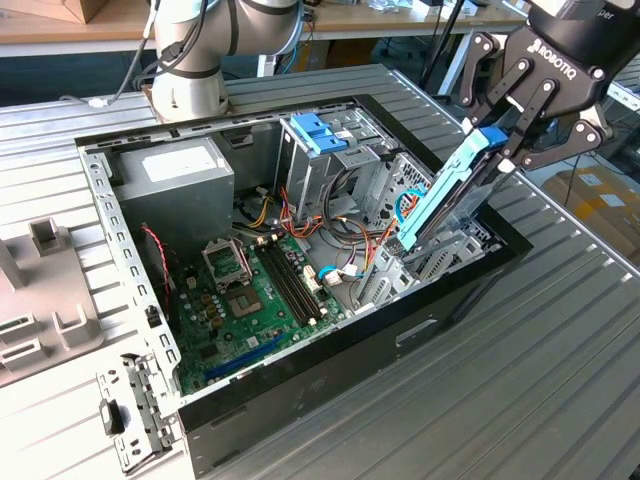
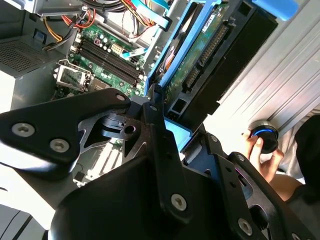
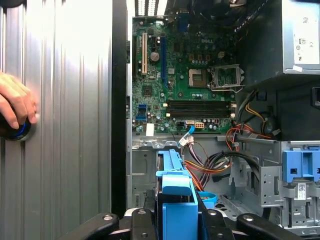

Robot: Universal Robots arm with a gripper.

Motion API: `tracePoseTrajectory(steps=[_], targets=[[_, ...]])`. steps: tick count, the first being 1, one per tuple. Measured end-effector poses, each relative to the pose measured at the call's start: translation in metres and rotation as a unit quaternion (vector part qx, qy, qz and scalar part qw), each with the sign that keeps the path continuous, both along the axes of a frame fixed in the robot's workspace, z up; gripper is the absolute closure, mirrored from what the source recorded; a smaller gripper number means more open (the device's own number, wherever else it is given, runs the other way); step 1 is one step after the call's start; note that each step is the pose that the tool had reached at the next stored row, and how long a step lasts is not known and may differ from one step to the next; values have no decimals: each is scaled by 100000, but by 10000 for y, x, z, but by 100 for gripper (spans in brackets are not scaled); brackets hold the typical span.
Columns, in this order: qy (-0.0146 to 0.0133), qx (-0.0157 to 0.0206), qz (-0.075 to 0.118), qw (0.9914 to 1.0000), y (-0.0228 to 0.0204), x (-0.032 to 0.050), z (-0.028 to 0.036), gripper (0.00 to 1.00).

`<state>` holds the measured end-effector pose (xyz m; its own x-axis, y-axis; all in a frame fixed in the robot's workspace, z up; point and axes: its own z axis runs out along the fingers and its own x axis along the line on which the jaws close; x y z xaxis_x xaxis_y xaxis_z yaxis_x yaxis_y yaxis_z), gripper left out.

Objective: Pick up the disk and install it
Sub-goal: 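Insert the disk into the insertion slot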

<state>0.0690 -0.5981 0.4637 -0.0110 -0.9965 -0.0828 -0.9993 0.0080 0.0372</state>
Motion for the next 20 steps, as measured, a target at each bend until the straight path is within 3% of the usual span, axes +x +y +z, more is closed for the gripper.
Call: tracePoseTrajectory(steps=[6, 8, 13, 20], targets=[[0, 29, 1, 100000, 10, -5, -36, 63], [6, 15, -7, 100000, 25, -3, -81, 63], [2, 25, 2, 100000, 64, 13, -122, 63], [4, 23, 0, 100000, 65, 13, -193, 63]])
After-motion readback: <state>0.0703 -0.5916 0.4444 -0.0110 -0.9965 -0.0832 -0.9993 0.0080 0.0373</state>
